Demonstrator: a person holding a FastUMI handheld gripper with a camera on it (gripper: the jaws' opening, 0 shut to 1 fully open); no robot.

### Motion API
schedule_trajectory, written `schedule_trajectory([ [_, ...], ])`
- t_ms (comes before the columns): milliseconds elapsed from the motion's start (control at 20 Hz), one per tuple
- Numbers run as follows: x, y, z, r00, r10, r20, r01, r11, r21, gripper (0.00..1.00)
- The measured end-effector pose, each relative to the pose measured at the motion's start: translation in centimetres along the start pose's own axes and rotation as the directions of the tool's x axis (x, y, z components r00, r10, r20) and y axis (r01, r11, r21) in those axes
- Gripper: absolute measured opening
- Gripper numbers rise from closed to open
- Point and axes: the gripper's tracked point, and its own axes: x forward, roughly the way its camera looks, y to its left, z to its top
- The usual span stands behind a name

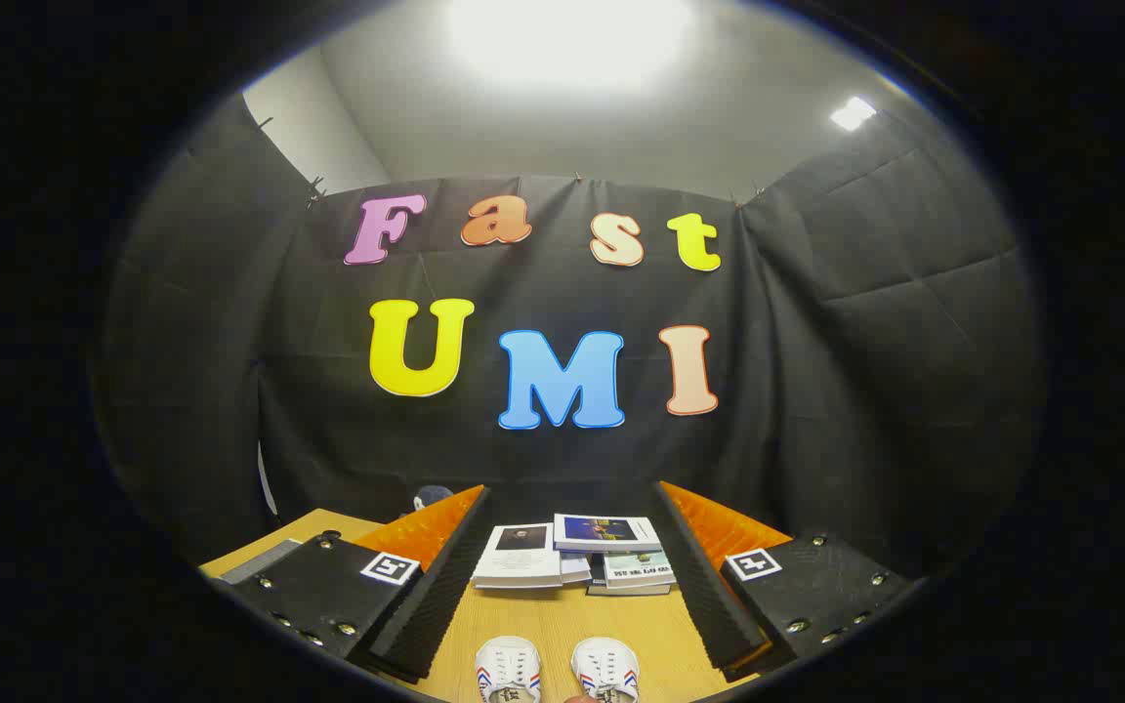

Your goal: Open the storage box then place both shoes into the box .Put the left shoe in first, then the right shoe, with the right side of both shoes facing outward in a uniform manner.

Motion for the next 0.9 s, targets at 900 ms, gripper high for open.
schedule_trajectory([
  [900, 0.3, 2.0, -1.1, 0.998, 0.064, -0.021, -0.064, 0.998, 0.025, 0.98],
])
